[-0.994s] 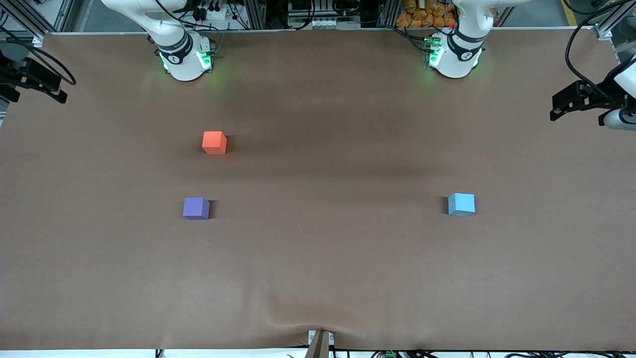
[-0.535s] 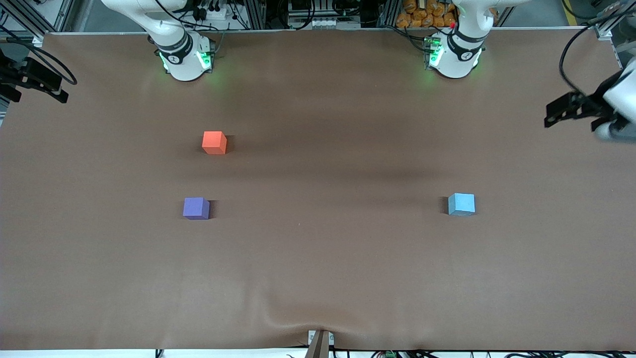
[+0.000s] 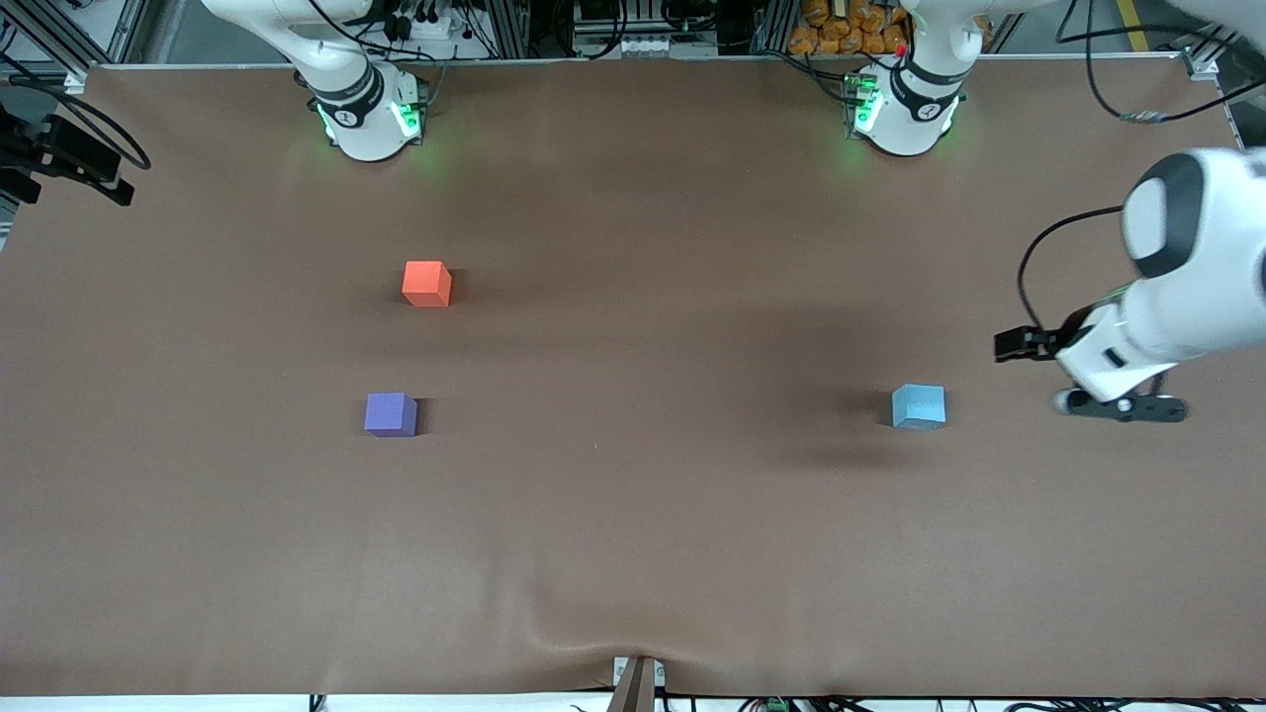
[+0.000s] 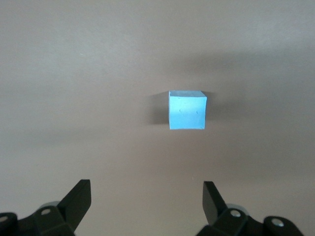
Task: Place blue block between orange and purple blocks
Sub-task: 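Reach the left gripper down to the light-blue block and grasp it, then lift the blue block and carry it toward the table middle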
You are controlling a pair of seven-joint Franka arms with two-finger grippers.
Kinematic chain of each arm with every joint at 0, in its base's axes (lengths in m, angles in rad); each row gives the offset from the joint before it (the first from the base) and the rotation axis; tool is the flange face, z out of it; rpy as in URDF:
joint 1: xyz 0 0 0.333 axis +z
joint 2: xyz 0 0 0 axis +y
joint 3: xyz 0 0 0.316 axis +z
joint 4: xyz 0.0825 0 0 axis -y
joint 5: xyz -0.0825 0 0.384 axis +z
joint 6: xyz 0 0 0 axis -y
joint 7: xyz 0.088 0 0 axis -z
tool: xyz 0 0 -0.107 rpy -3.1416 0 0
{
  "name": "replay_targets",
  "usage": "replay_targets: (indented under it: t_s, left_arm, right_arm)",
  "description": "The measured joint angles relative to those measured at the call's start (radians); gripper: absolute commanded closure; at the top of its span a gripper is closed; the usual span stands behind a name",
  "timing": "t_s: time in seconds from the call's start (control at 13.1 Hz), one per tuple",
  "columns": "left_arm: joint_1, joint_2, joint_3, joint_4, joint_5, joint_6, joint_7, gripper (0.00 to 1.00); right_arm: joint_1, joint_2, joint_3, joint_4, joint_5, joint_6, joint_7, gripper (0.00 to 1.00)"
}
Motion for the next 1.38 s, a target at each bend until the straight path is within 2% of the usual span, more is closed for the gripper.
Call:
replay_targets:
  t_s: [0.31,0.46,0.92,0.99,1.07,1.15,1.22,1.38]
  left_arm:
    - [-0.012,0.068,-0.004,-0.164,0.0,0.293,-0.063,0.0]
    - [-0.026,0.115,-0.007,-0.213,0.0,0.403,-0.107,0.0]
    - [-0.078,0.246,-0.007,-0.218,0.0,0.552,-0.203,0.0]
    - [-0.078,0.253,-0.006,-0.214,0.001,0.553,-0.203,0.28]
    - [-0.078,0.261,-0.005,-0.206,0.003,0.553,-0.203,0.73]
    - [-0.077,0.267,-0.004,-0.198,0.008,0.553,-0.203,0.91]
    - [-0.076,0.272,-0.003,-0.192,0.01,0.553,-0.203,1.0]
    - [-0.075,0.273,-0.002,-0.182,0.011,0.552,-0.203,1.0]
  right_arm:
    - [-0.001,0.001,-0.002,-0.001,0.0,-0.001,0.0,0.0]
    - [-0.001,0.001,-0.002,-0.001,0.0,-0.001,0.0,0.0]
    - [-0.002,0.002,-0.002,-0.002,0.001,-0.004,0.0,0.0]
    - [-0.002,0.002,-0.002,-0.002,0.001,-0.004,0.0,0.0]
    - [-0.002,0.002,-0.002,-0.002,0.001,-0.005,0.0,0.0]
    - [-0.002,0.002,-0.002,-0.002,0.001,-0.005,0.0,0.0]
    - [-0.003,0.002,-0.002,-0.002,0.001,-0.006,0.0,0.0]
    - [-0.003,0.002,-0.002,-0.002,0.002,-0.006,0.0,0.0]
